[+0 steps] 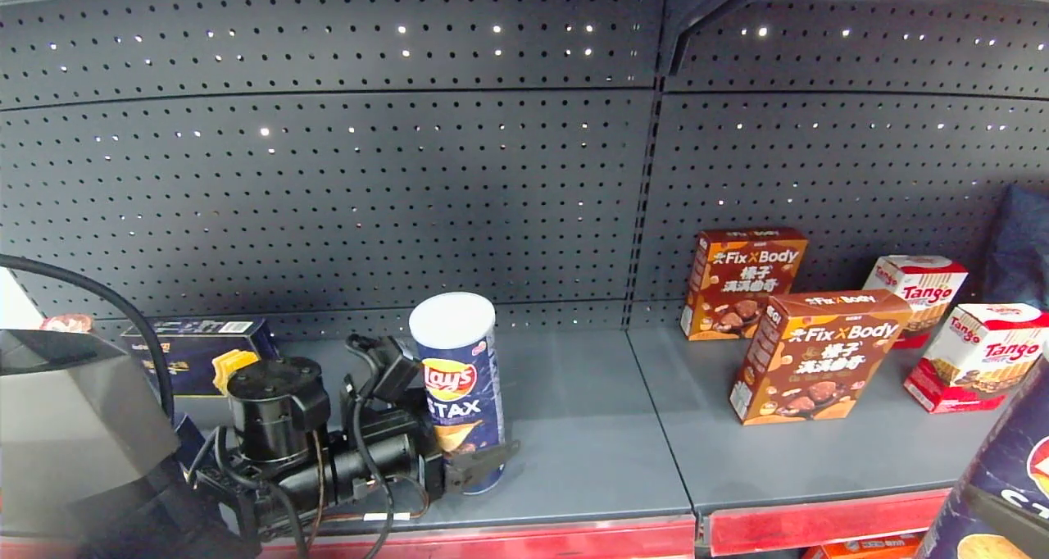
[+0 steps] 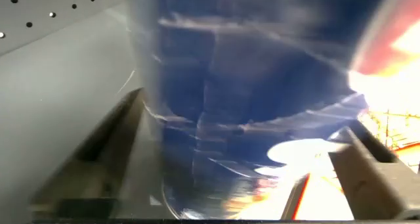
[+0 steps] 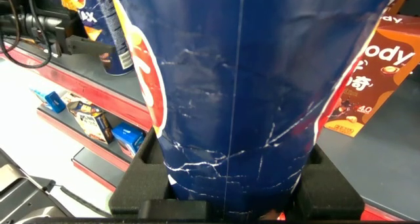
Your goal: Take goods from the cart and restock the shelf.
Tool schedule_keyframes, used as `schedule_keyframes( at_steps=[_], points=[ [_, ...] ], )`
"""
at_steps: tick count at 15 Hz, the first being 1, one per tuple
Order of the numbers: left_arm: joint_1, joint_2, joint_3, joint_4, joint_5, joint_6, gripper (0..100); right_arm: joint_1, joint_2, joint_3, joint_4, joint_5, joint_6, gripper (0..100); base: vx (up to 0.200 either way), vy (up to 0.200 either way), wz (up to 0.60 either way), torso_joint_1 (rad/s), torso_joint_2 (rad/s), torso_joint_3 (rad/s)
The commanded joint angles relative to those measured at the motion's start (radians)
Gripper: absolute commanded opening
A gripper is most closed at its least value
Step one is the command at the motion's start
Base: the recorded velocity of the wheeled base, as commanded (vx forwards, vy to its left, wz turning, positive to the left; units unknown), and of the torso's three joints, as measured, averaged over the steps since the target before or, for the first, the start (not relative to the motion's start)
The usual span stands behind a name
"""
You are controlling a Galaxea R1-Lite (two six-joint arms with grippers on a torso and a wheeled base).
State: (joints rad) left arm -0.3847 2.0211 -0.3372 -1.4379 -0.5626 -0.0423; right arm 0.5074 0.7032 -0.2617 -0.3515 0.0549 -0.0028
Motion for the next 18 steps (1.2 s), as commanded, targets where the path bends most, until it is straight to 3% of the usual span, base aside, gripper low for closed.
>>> schedule_keyframes(
  at_steps=[1,14,18],
  points=[
    [-0.002,0.001,0.012,-0.003,0.0,0.001,100,0.0,-0.001,0.001,0.0,0.0,0.0,0,0.0,0.0,0.0,0.0,0.0,0.0],
    [0.015,-0.193,0.233,-0.045,0.001,0.006,100,-0.017,-0.028,0.027,0.0,0.003,0.0,0,0.0,0.0,0.0,0.0,0.0,0.0],
    [0.084,-0.205,0.273,-0.047,0.0,0.033,100,-0.017,-0.037,0.027,0.0,0.002,0.0,0,0.0,0.0,0.0,0.0,0.0,0.0]
  ],
)
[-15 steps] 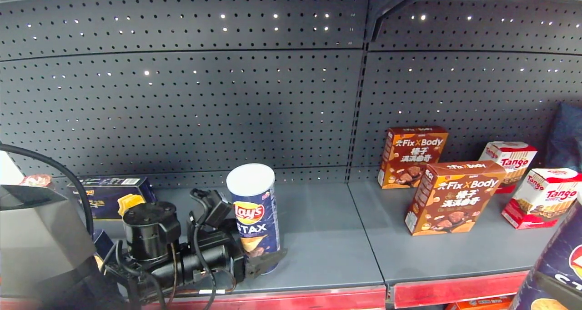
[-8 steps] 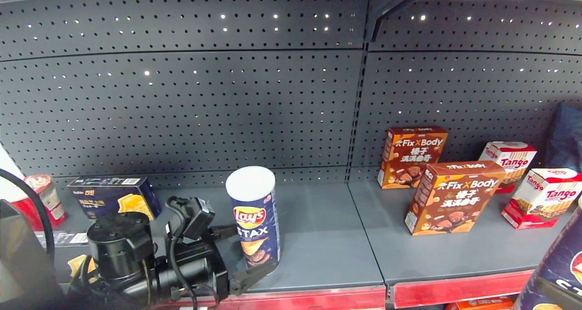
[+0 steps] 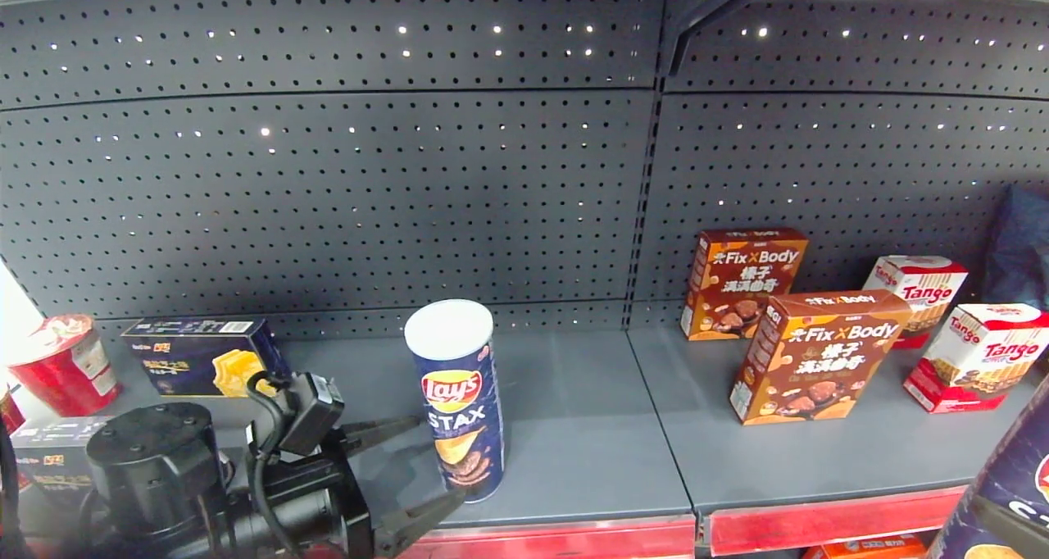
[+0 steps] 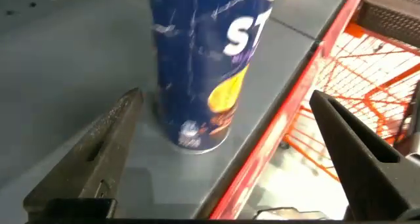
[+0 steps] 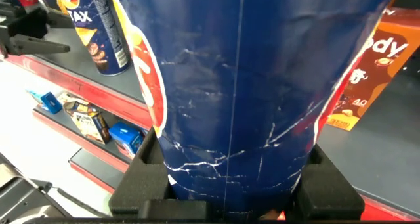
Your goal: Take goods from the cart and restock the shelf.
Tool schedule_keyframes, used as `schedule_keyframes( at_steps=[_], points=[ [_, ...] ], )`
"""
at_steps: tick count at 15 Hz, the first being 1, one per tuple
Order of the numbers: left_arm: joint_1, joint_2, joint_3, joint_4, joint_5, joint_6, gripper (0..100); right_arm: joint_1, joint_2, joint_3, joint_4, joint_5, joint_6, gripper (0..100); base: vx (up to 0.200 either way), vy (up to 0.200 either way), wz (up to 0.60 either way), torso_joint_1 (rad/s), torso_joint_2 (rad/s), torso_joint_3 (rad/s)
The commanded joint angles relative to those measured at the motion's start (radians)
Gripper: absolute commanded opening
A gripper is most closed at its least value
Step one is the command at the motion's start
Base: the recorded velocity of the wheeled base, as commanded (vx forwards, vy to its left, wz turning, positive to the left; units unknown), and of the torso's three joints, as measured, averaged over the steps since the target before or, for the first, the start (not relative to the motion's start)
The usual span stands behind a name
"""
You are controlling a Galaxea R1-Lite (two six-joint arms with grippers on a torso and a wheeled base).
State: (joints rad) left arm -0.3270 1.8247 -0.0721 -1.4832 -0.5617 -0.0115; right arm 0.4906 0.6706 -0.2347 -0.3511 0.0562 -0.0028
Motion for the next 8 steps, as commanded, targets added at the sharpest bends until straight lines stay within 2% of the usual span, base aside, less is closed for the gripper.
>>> schedule_keyframes(
  at_steps=[1,3,5,6,8],
  points=[
    [0.051,-0.015,0.008,-0.012,-0.003,0.002,100,0.0,-0.005,0.0,0.0,-0.001,0.0,0,0.0,0.0,0.0,0.0,0.0,0.0],
    [0.08,-0.045,0.015,-0.043,-0.003,-0.002,100,-0.001,-0.011,0.002,0.001,0.001,0.0,0,0.0,0.0,0.0,0.0,0.0,0.0],
    [0.083,-0.125,0.069,-0.04,-0.004,-0.008,100,-0.001,-0.013,0.002,0.001,0.001,0.0,0,0.0,0.0,0.0,0.0,0.0,0.0],
    [0.085,-0.154,0.072,-0.019,0.0,-0.01,100,-0.001,-0.013,0.003,0.001,0.001,0.0,0,0.0,0.0,0.0,0.0,0.0,0.0],
    [0.115,-0.3,0.072,0.046,-0.001,-0.038,100,-0.001,-0.017,0.002,0.001,0.001,0.0,0,0.0,0.0,0.0,0.0,0.0,0.0]
  ],
)
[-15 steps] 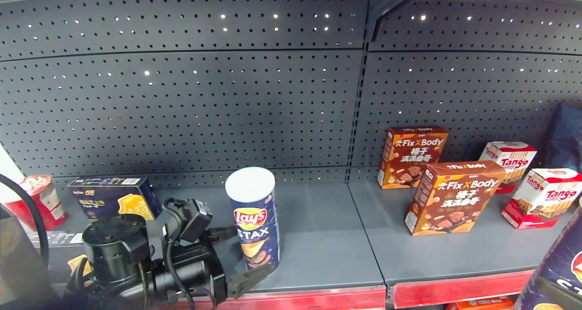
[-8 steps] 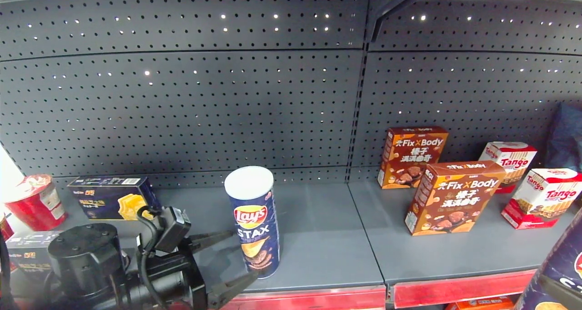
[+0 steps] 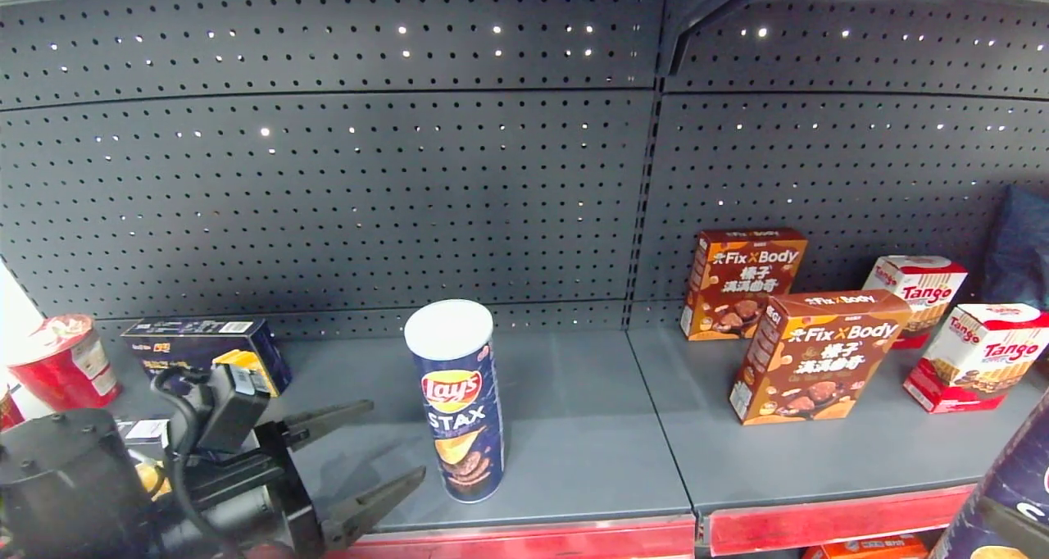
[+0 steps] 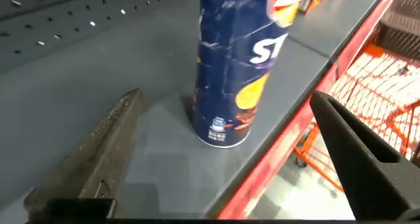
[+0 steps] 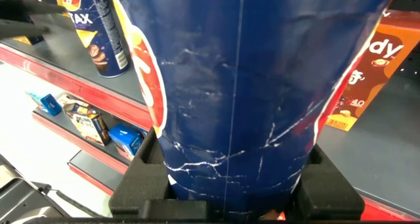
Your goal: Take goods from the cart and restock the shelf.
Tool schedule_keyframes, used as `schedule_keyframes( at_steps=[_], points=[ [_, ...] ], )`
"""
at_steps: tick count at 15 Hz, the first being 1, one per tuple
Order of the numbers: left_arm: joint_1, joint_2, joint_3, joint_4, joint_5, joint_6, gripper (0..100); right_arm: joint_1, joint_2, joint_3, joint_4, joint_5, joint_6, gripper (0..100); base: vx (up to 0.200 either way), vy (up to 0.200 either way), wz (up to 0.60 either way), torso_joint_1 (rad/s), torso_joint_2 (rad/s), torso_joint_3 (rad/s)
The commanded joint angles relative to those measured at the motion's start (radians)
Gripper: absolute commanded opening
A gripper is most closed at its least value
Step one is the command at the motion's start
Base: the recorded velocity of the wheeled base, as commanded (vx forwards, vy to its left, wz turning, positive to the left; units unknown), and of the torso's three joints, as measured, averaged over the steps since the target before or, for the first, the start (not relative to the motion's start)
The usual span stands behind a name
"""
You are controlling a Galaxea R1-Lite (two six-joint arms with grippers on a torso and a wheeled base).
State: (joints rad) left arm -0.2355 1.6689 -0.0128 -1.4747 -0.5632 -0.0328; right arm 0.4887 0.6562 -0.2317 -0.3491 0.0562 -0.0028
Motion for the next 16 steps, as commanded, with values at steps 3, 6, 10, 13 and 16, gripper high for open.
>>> schedule_keyframes(
  at_steps=[3,6,10,13,16],
  points=[
    [0.025,-0.316,0.013,0.191,0.002,-0.018,100,0.001,-0.006,-0.001,-0.001,-0.001,0.0,0,0.0,0.0,0.0,0.0,0.0,0.0],
    [0.051,-0.468,0.011,0.258,0.012,-0.018,100,-0.002,-0.017,-0.001,0.001,-0.007,0.001,0,0.0,0.0,0.0,0.0,0.0,0.0],
    [0.104,-0.686,0.011,0.389,0.016,-0.019,100,-0.025,-0.027,0.0,-0.001,-0.012,0.012,0,0.0,0.0,0.0,0.0,0.0,0.0],
    [0.116,-0.899,0.01,0.562,0.032,-0.019,100,-0.056,-0.035,0.017,-0.001,-0.012,0.012,0,0.0,0.0,0.0,0.0,0.0,0.0],
    [0.113,-1.161,-0.016,0.817,0.167,-0.019,100,-0.073,-0.035,0.012,-0.001,-0.009,0.012,0,0.0,0.0,0.0,0.0,0.0,0.0]
  ],
)
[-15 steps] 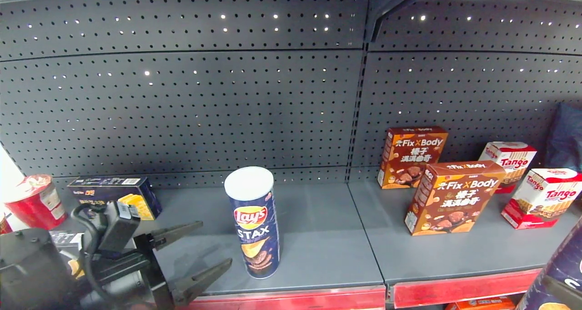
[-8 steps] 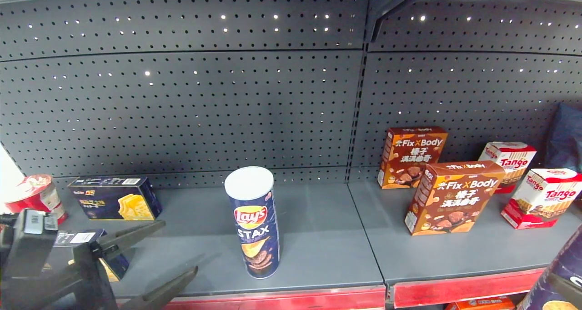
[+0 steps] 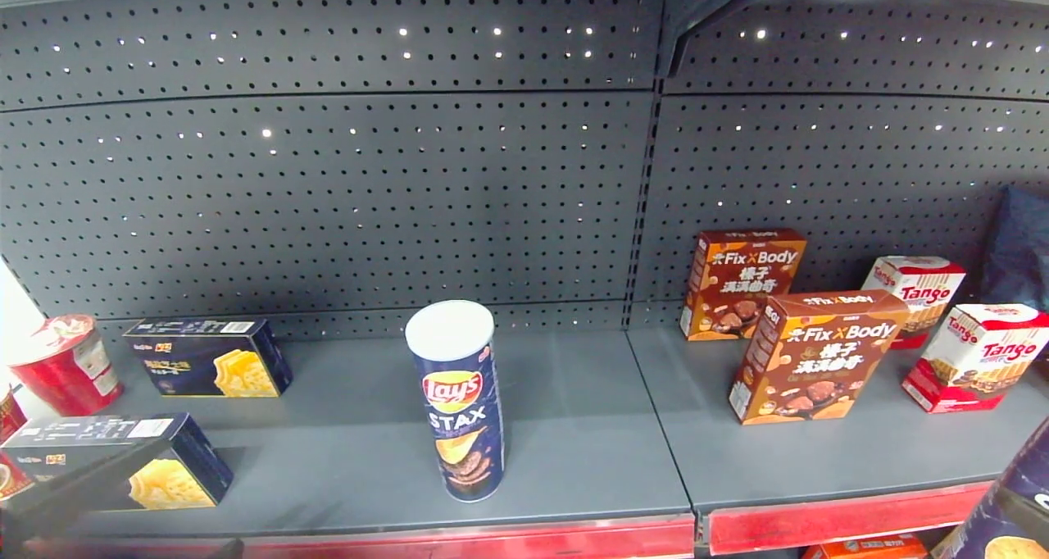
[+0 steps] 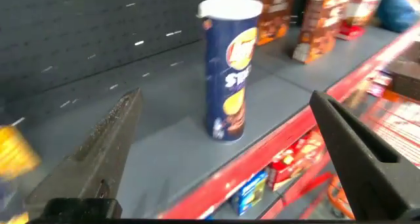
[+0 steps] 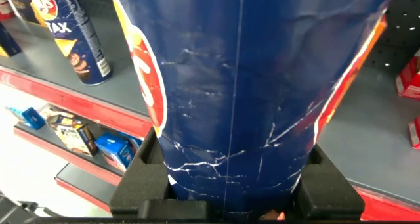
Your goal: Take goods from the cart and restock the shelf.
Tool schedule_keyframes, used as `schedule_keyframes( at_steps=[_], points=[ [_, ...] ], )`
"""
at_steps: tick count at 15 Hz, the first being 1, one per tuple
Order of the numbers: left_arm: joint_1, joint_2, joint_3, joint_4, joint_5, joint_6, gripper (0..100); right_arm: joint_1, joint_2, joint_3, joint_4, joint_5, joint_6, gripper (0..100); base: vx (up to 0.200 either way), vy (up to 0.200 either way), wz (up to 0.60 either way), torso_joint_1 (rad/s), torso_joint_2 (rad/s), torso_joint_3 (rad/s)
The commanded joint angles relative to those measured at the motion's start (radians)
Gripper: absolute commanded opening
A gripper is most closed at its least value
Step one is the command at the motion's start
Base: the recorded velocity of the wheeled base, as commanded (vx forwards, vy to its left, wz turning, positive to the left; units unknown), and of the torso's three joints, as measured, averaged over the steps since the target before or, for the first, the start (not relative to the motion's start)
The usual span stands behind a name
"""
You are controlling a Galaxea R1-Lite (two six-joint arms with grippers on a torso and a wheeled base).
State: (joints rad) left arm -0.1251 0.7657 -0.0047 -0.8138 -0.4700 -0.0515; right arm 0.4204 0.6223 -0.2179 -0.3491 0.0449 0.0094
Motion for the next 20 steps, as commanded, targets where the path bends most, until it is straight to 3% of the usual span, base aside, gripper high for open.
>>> schedule_keyframes(
  at_steps=[1,2,4,5,6,7,8,9,10,12,14,16,18,20],
  points=[
    [0.002,-0.266,-0.026,0.165,0.076,-0.001,100,-0.005,-0.001,-0.001,-0.001,0.001,0.0,0,0.0,0.0,0.0,0.0,0.0,0.0],
    [0.002,-0.45,-0.101,0.415,0.106,-0.01,100,-0.005,0.0,-0.008,-0.002,0.006,-0.002,0,0.0,0.0,0.0,0.0,0.0,0.0],
    [0.002,-0.637,-0.155,0.68,0.129,-0.022,100,0.0,0.0,-0.008,-0.001,0.007,-0.002,0,0.0,0.0,0.0,0.0,0.0,0.0],
    [0.002,-0.68,-0.158,0.739,0.159,-0.01,100,0.0,0.002,-0.009,-0.001,0.007,-0.003,0,0.0,0.0,0.0,0.0,0.0,0.0],
    [0.002,-0.666,-0.164,0.726,0.217,-0.019,100,0.0,-0.001,-0.012,-0.001,0.003,-0.003,0,0.0,0.0,0.0,0.0,0.0,0.0],
    [0.002,-0.668,-0.147,0.729,0.235,-0.014,100,-0.005,-0.001,-0.014,-0.001,0.001,-0.003,0,0.0,0.0,0.0,0.0,0.0,0.0],
    [0.002,-0.668,-0.103,0.728,0.264,0.005,100,-0.006,-0.001,-0.015,-0.001,0.001,-0.003,0,0.0,0.0,0.0,0.0,0.0,0.0],
    [0.002,-0.668,-0.051,0.717,0.32,0.042,100,-0.005,-0.004,-0.012,-0.001,0.0,-0.005,0,0.0,0.0,0.0,0.0,0.0,0.0],
    [0.002,-0.668,0.005,0.733,0.41,0.117,100,-0.008,-0.012,-0.017,0.001,0.001,-0.005,0,0.0,0.0,0.0,0.0,0.0,0.0],
    [0.002,-0.668,0.005,0.757,0.449,0.074,100,-0.011,-0.013,-0.02,0.001,-0.002,-0.006,0,0.0,0.0,0.0,0.0,0.0,0.0],
    [0.002,-0.669,0.005,0.82,0.567,0.053,100,-0.022,-0.012,-0.017,0.002,-0.002,-0.008,0,0.0,0.0,0.0,0.0,0.0,0.0],
    [0.002,-0.668,0.005,0.812,0.541,0.058,100,-0.022,-0.012,-0.015,0.002,0.0,-0.008,0,0.0,0.0,0.0,0.0,0.0,0.0],
    [0.002,-0.668,0.005,0.811,0.541,0.025,100,-0.014,-0.006,-0.023,0.002,0.001,-0.011,0,0.0,0.0,0.0,0.0,0.0,0.0],
    [0.002,-0.668,0.005,0.811,0.541,0.027,100,-0.008,-0.001,-0.037,0.002,0.012,-0.037,0,0.0,0.0,0.0,0.0,0.0,0.0]
  ],
)
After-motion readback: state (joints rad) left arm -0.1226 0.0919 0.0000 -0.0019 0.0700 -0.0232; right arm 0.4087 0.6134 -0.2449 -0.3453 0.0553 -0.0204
